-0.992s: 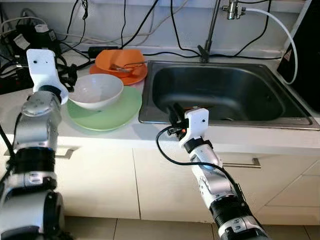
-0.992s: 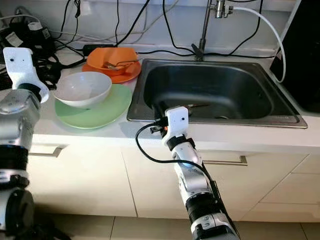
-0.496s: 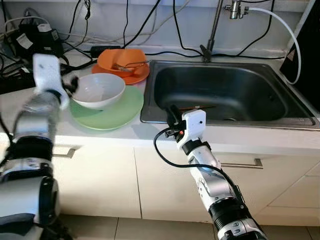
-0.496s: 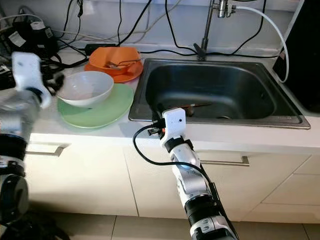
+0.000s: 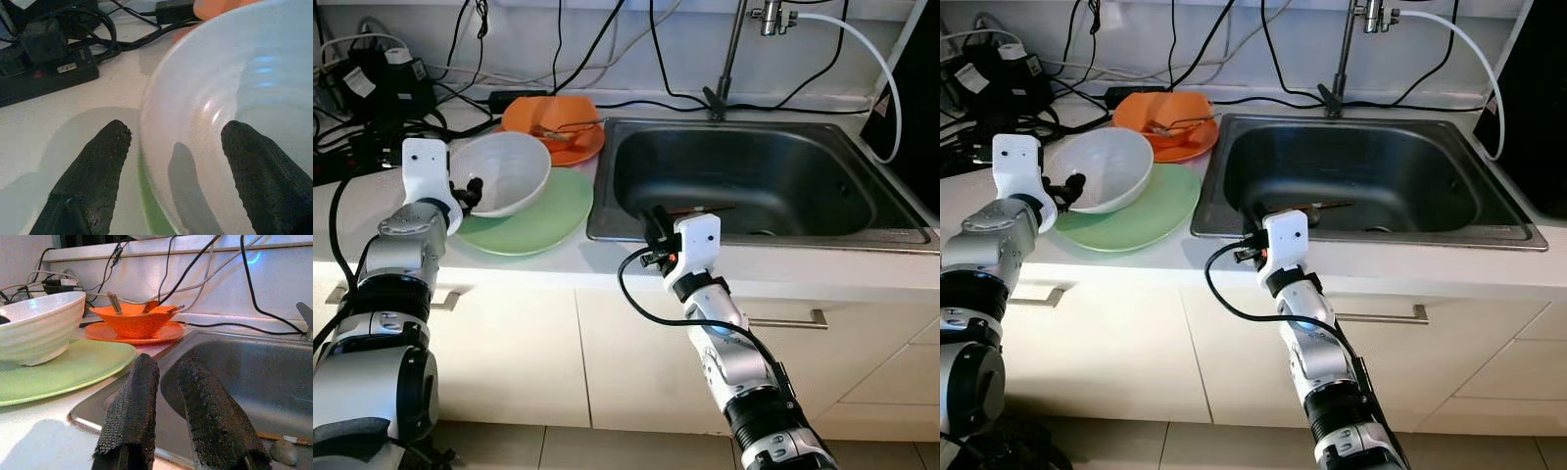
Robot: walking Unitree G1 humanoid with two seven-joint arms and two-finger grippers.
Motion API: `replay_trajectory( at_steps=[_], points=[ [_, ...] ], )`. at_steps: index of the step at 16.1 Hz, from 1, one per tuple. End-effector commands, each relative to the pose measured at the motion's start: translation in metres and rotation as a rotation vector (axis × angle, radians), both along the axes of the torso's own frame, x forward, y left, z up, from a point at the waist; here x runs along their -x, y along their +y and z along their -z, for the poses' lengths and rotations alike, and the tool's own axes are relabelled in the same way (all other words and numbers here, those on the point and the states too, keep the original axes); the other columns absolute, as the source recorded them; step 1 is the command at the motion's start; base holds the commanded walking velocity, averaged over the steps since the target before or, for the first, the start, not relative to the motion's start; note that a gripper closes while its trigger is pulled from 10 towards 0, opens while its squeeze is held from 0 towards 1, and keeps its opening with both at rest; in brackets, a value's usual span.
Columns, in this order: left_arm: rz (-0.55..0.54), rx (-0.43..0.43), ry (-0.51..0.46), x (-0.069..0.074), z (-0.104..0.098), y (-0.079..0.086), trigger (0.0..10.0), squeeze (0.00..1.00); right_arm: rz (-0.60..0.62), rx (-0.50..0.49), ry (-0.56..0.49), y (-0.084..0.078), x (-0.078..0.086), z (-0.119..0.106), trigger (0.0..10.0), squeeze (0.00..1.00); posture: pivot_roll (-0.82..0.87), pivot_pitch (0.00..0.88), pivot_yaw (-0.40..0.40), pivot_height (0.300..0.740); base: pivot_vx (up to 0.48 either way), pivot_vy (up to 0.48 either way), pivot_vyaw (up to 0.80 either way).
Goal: Kitchen organization
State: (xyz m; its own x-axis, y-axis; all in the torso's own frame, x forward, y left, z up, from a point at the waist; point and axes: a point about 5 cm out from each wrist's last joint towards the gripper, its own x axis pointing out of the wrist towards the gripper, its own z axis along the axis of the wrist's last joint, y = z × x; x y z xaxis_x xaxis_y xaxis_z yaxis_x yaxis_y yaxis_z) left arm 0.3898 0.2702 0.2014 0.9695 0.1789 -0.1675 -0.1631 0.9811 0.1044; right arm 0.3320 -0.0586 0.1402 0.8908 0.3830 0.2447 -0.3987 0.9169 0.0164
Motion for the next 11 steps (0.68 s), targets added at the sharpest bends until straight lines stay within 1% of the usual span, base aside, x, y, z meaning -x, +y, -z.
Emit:
replay_trajectory(
  at_steps=[1,3,5,6,8,10,11],
  points=[
    [-0.024,0.026,-0.026,0.0,-0.007,0.004,10.0,0.0,0.008,0.001,-0.016,-0.002,-0.001,-0.005,10.0,0.0,0.03,0.0,0.033,0.74,0.0,0.0,0.0],
    [-0.037,0.056,-0.045,0.0,-0.008,0.005,10.0,0.0,0.01,0.002,-0.018,-0.002,-0.001,-0.005,10.0,0.0,0.03,0.0,0.031,0.74,0.0,0.0,0.0],
    [-0.045,0.188,-0.14,-0.001,-0.022,0.004,10.0,0.0,0.009,-0.001,-0.021,-0.001,-0.001,-0.007,10.0,0.0,0.04,0.0,0.022,0.74,0.0,0.0,0.0],
    [-0.039,0.245,-0.142,-0.001,-0.023,0.003,10.0,0.0,0.007,-0.001,-0.021,-0.001,-0.001,-0.007,10.0,0.0,0.04,0.0,0.021,0.74,0.0,0.0,0.0],
    [-0.022,0.305,-0.136,-0.001,-0.022,0.0,10.0,0.0,0.006,0.0,-0.021,-0.001,-0.001,-0.008,10.0,0.0,0.04,0.0,0.019,0.74,0.0,0.0,0.0],
    [0.015,0.353,-0.108,-0.001,-0.014,-0.01,10.0,0.0,0.008,0.002,-0.021,-0.002,-0.002,-0.008,10.0,0.0,0.04,0.0,0.017,0.74,0.0,0.0,0.0],
    [0.018,0.354,-0.087,0.0,-0.009,-0.014,10.0,0.0,0.011,0.003,-0.02,-0.003,-0.003,-0.008,10.0,0.0,0.04,0.0,0.018,0.74,0.0,0.0,0.0]
  ],
)
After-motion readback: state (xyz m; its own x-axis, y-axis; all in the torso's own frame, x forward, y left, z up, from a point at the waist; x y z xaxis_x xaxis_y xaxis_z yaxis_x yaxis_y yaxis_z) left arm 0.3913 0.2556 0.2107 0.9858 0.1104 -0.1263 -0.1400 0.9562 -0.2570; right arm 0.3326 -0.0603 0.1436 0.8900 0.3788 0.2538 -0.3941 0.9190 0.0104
